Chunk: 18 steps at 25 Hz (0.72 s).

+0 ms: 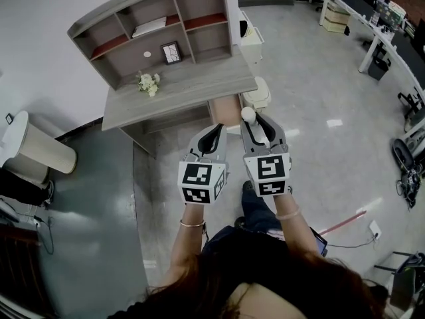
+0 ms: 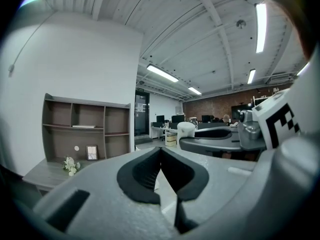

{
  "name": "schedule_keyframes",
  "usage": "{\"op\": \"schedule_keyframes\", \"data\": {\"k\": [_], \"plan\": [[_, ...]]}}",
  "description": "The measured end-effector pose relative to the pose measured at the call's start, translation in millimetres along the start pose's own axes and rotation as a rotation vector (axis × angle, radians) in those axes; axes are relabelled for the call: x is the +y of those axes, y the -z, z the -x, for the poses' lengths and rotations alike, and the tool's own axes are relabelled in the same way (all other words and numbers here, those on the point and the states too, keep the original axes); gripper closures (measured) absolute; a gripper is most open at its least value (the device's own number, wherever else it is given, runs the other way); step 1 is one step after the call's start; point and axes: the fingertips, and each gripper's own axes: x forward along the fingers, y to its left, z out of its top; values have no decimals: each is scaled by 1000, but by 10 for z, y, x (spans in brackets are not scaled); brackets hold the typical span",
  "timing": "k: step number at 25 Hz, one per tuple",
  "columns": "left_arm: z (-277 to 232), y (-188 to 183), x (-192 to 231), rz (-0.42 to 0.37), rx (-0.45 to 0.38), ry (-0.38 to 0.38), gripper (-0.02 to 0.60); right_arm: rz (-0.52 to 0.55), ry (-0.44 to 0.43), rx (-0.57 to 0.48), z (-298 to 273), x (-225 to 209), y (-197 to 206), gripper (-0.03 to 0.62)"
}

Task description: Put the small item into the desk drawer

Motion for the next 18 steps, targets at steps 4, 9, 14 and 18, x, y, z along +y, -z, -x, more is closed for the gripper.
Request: {"op": "schedule_keyframes", "data": {"k": [4, 9, 14, 18], "plan": [[-187, -16, 77, -3, 3, 3, 566, 5, -6, 8, -193, -82, 35, 473], [-452, -35, 237, -5, 6, -5, 566, 12, -20, 17, -489, -178, 79, 473], [-779, -4, 430, 6, 17, -24, 566, 15, -46, 30, -829, -276, 167, 473], [-1072, 23, 578, 16, 25, -37, 566, 13, -65, 47, -1111, -388, 243, 473]]}}
